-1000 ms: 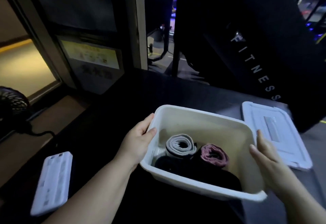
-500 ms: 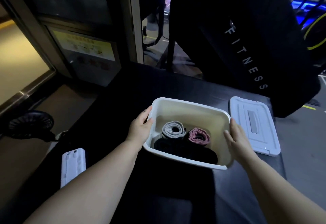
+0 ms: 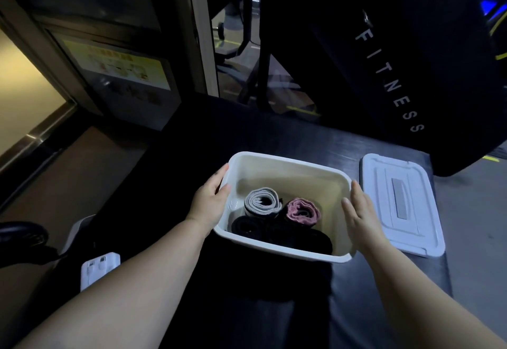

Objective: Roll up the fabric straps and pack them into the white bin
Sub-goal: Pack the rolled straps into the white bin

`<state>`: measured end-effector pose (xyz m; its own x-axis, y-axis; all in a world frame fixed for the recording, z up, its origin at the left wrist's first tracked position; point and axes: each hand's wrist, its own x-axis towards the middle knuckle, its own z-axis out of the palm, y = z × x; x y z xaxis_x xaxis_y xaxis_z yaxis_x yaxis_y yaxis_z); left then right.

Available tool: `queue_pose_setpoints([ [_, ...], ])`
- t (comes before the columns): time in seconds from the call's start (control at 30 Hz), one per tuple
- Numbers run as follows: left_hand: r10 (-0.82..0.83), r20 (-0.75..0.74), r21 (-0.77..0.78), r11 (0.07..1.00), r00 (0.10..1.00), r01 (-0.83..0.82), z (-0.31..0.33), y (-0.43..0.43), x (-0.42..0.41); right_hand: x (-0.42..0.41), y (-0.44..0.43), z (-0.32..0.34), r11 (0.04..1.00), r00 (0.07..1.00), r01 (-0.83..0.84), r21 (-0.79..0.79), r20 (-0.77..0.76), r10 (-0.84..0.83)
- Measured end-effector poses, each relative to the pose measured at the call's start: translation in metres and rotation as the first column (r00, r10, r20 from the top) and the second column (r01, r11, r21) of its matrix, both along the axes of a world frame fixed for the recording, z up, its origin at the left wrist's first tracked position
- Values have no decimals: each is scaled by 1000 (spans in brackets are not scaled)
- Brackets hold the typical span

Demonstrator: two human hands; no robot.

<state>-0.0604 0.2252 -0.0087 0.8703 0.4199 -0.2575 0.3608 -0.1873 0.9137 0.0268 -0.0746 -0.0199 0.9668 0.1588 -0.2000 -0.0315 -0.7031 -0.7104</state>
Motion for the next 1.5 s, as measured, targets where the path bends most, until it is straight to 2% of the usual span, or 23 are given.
queue_pose_setpoints([
  [0.17,76,-90,203,978,993,-57,6,-5,0,-1,-1,5,998,999,-41,-41,-7,41],
  [0.3,113,-112,404,913,987,-59,23,-15,-1,-5,-7,15,1000,1000,-13,-16,4,13],
  [0.4,124,-40,506,858,991,-87,30,-27,4,-10,-24,23,1000,1000,-14,-10,15,15],
  [0.53,27,79,391,919,996,-56,47,-85,17,-16,-61,29,999,999,38,-17,20,-37],
  [0.63,-54,101,138,990,993,40,54,-146,30,-20,-91,29,994,994,106,-37,16,-105],
  [0.7,-100,101,15,995,990,99,56,-189,37,-21,-111,25,988,990,136,-71,39,-133],
  [0.8,-185,113,-30,981,976,190,56,-249,47,-23,-139,16,980,985,172,-98,33,-170],
  [0.87,-256,61,-70,963,965,260,52,-281,49,-25,-157,9,974,980,198,-111,12,-198],
  [0.97,-310,-62,-80,949,949,305,34,-309,52,-26,-178,-1,965,972,230,-123,-17,-234],
  [1.1,-303,-152,-69,953,941,296,6,-327,61,-23,-198,-17,952,958,269,-143,-58,-280],
  [1.33,-281,-244,-22,958,928,284,-36,-344,79,-12,-216,-52,939,934,314,-141,-131,-332],
  [1.5,-263,-252,54,957,931,285,-67,-348,94,6,-220,-72,930,924,318,-184,-161,-347],
])
